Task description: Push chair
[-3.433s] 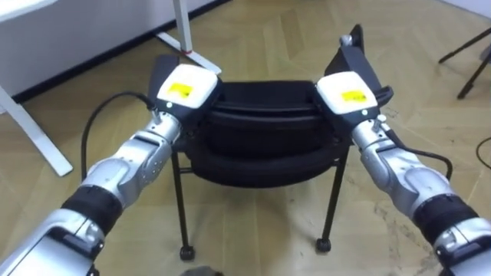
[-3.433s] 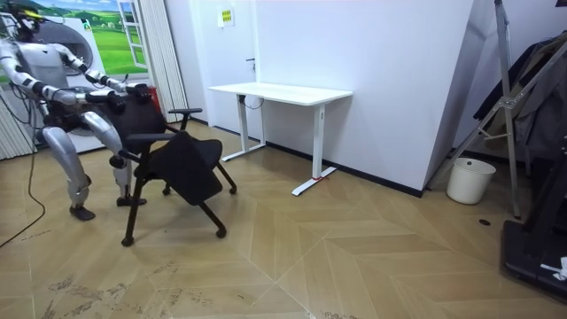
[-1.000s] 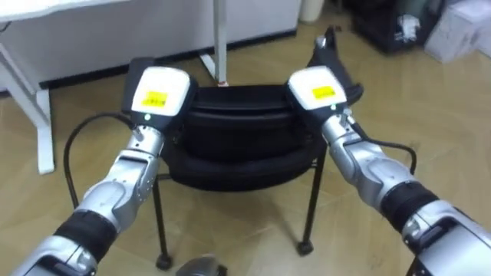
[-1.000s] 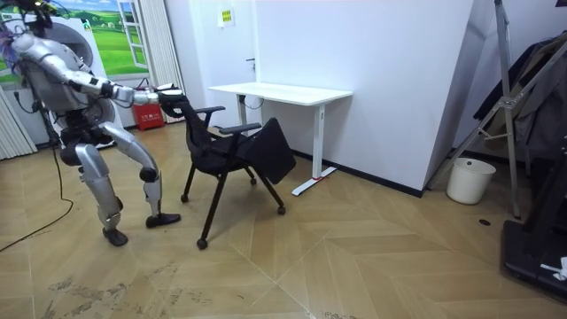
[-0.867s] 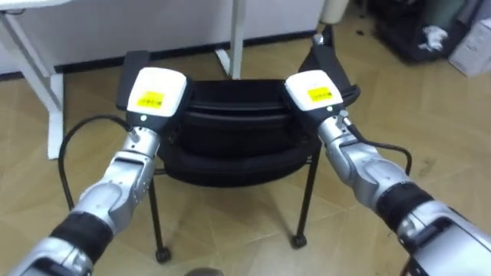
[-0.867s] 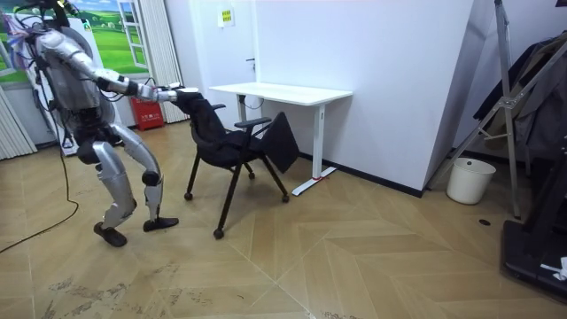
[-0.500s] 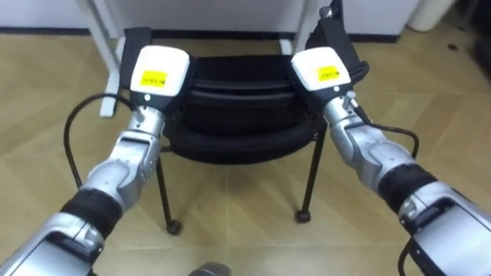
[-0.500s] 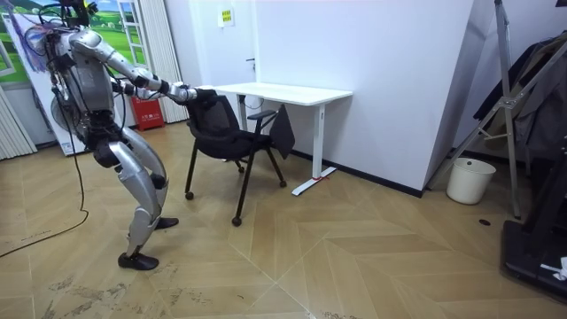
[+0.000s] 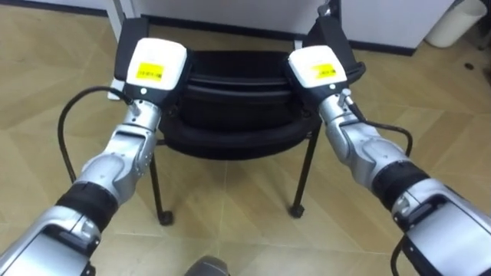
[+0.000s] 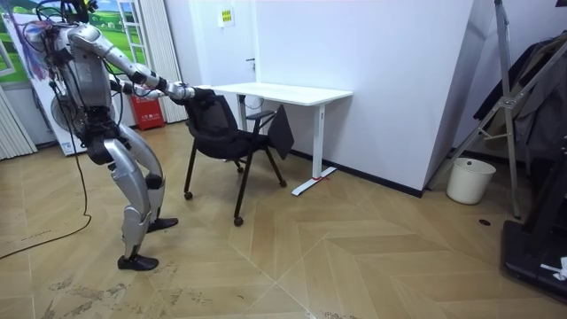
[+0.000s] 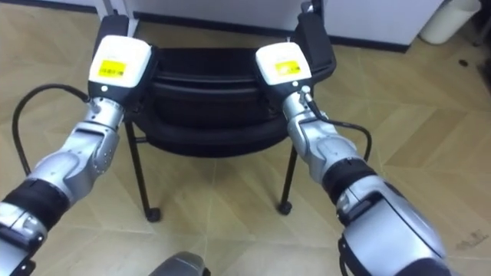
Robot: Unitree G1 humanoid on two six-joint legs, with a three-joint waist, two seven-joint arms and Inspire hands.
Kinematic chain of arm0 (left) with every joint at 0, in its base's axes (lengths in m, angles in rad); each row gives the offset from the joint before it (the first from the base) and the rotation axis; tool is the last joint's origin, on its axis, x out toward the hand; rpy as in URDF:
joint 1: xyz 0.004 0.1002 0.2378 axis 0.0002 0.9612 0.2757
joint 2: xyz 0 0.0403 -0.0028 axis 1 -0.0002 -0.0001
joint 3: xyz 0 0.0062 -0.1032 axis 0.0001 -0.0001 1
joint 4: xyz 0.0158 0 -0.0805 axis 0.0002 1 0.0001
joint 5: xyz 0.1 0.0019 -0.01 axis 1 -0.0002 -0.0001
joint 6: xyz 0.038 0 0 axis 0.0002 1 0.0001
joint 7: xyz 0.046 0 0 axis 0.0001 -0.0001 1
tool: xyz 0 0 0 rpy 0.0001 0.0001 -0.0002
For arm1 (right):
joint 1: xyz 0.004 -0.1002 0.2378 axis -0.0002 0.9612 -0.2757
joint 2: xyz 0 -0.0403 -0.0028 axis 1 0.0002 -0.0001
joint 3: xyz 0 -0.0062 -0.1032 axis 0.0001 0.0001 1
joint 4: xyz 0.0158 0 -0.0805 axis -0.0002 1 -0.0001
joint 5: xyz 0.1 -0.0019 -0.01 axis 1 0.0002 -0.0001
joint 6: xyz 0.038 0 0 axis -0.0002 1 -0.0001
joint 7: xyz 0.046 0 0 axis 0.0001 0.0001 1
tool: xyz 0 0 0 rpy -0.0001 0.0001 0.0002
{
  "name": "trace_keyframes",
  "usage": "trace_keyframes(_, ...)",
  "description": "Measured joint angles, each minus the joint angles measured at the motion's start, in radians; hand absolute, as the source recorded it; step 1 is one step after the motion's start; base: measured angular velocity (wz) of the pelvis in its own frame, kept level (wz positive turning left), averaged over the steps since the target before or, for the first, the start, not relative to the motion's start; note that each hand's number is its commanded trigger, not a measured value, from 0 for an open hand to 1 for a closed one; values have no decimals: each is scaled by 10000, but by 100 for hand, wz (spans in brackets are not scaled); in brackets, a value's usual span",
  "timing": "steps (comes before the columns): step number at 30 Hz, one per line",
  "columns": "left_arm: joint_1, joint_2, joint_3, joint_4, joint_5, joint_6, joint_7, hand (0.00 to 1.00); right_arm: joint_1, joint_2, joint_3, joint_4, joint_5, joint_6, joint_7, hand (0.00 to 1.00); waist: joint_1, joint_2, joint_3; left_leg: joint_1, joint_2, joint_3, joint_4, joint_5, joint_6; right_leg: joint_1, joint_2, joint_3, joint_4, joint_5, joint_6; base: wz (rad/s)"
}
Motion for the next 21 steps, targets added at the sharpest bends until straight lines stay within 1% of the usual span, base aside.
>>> trace_keyframes(1,-49,-11,0,10,72,-1,2,100,0,0,-106,16,-40,-28,2,100,-50,48,-23,-8,27,-11,-94,82,-2,13,53,-46,-142,97,-36,0)
trace_keyframes(6,-127,-41,-123,14,111,102,6,100,-52,45,-402,193,-153,-220,55,100,-463,141,-22,-68,160,53,-151,213,53,22,235,9,-458,364,-38,-3)
trace_keyframes(7,-197,-41,-105,41,87,98,4,100,-55,72,-680,230,-406,-334,111,100,-616,189,-5,-92,168,62,-133,232,80,18,262,62,-481,400,-15,-6)
trace_keyframes(8,-215,-57,-113,80,84,82,-3,100,-55,84,-824,279,-549,-418,160,100,-752,226,-9,-101,183,103,-98,232,99,-12,287,179,-488,430,-1,-7)
trace_keyframes(9,-215,-64,-113,81,84,82,-12,100,-55,85,-896,301,-633,-461,170,100,-807,241,-10,-111,196,135,-90,235,112,-41,302,241,-488,450,-2,-18)
trace_keyframes(10,-215,-92,-104,80,84,87,-26,100,-55,85,-1040,336,-773,-555,169,100,-877,279,-10,-140,238,210,-86,248,133,-139,333,361,-489,516,-13,-17)
trace_keyframes(11,-220,-129,-82,75,84,109,-48,100,-64,79,-1079,336,-775,-555,156,100,-1081,358,-14,-205,253,224,-57,271,163,-188,344,368,-496,576,-16,-12)
trace_keyframes(12,-219,-157,-76,84,82,121,-64,100,-68,71,-1097,339,-797,-557,156,100,-1213,401,-22,-239,249,219,-47,292,185,-204,348,370,-506,597,-7,0)
trace_keyframes(13,-220,-222,-63,101,81,138,-75,100,-75,33,-1116,355,-826,-584,151,100,-1400,468,-24,-283,245,251,-45,328,217,-280,344,432,-499,638,-2,-8)
trace_keyframes(14,-221,-362,-46,116,80,227,-82,100,-87,-49,-1121,359,-827,-608,145,100,-1461,525,-24,-321,254,320,-32,345,240,-396,339,544,-439,668,-9,-13)
trace_keyframes(15,-224,-420,-21,113,80,257,-86,100,-94,-101,-1121,348,-828,-627,146,100,-1509,542,-34,-365,253,327,-21,352,233,-472,342,598,-406,674,-12,-11)
trace_keyframes(16,-252,-463,-13,95,83,297,-91,100,-122,-165,-1122,329,-828,-656,149,100,-1679,560,-34,-451,252,330,-13,374,204,-588,358,679,-360,683,-27,-8)
trace_keyframes(17,-269,-503,-7,104,79,327,-142,100,-119,-198,-1122,306,-828,-665,164,100,-1771,563,-34,-470,263,389,15,379,200,-699,342,785,-219,677,-34,-7)
trace_keyframes(18,-269,-515,-8,111,73,338,-181,100,-116,-198,-1122,308,-828,-664,192,100,-1837,570,-38,-469,272,398,18,381,196,-714,342,799,-184,674,-39,-13)
trace_keyframes(20,-311,-514,-1,110,53,336,-219,100,-133,-249,-1122,282,-827,-718,200,100,-1972,562,-42,-549,391,516,55,399,144,-945,390,902,-29,630,-143,-19)
trace_keyframes(21,-336,-516,0,113,48,336,-238,100,-141,-274,-1122,275,-827,-742,194,100,-2028,561,-43,-572,411,528,54,413,125,-998,407,925,7,618,-173,-16)
